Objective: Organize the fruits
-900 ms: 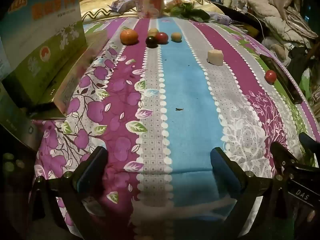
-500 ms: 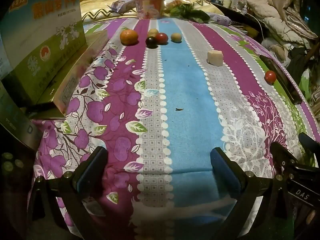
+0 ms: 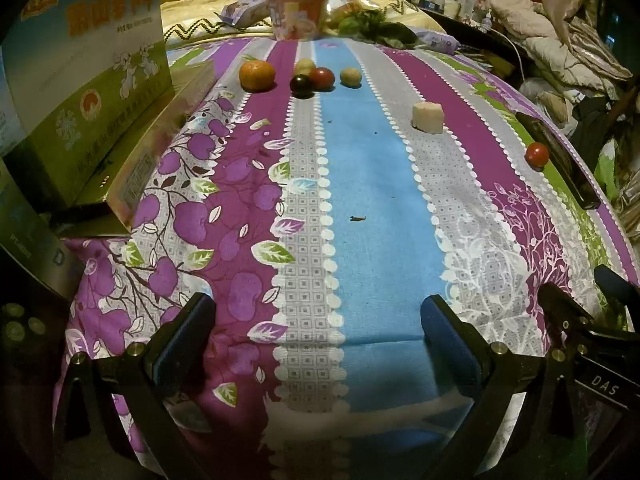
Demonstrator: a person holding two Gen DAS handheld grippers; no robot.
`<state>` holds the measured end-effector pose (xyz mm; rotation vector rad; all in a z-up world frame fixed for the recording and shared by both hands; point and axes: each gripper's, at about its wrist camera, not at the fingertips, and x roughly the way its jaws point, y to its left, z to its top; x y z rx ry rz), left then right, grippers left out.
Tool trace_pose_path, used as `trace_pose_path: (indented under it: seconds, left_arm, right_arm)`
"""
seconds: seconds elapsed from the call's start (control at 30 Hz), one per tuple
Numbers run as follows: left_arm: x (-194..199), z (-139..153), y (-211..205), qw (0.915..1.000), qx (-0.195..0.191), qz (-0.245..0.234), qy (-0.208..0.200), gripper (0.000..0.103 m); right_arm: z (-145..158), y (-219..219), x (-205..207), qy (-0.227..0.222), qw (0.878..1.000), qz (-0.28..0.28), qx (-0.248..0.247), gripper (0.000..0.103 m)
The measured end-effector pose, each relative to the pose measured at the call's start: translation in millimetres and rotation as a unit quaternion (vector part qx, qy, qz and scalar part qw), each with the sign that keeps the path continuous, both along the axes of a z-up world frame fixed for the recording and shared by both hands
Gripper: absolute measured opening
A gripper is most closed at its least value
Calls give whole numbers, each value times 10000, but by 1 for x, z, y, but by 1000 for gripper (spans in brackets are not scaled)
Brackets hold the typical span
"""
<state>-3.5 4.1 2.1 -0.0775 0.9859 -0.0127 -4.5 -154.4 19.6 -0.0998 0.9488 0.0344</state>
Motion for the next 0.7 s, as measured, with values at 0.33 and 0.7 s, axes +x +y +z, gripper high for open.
trace_pose_path:
  seconds: [0.33, 0.7]
  left_arm:
    - [-1, 2, 3, 10000, -94, -12, -23, 103]
    - [-2, 4, 5, 9999, -133, -9, -37, 103]
  right_arm:
    - [0, 0, 0, -2, 10000, -3, 0, 103]
    - [0, 1, 0, 0, 10000, -4, -2, 103]
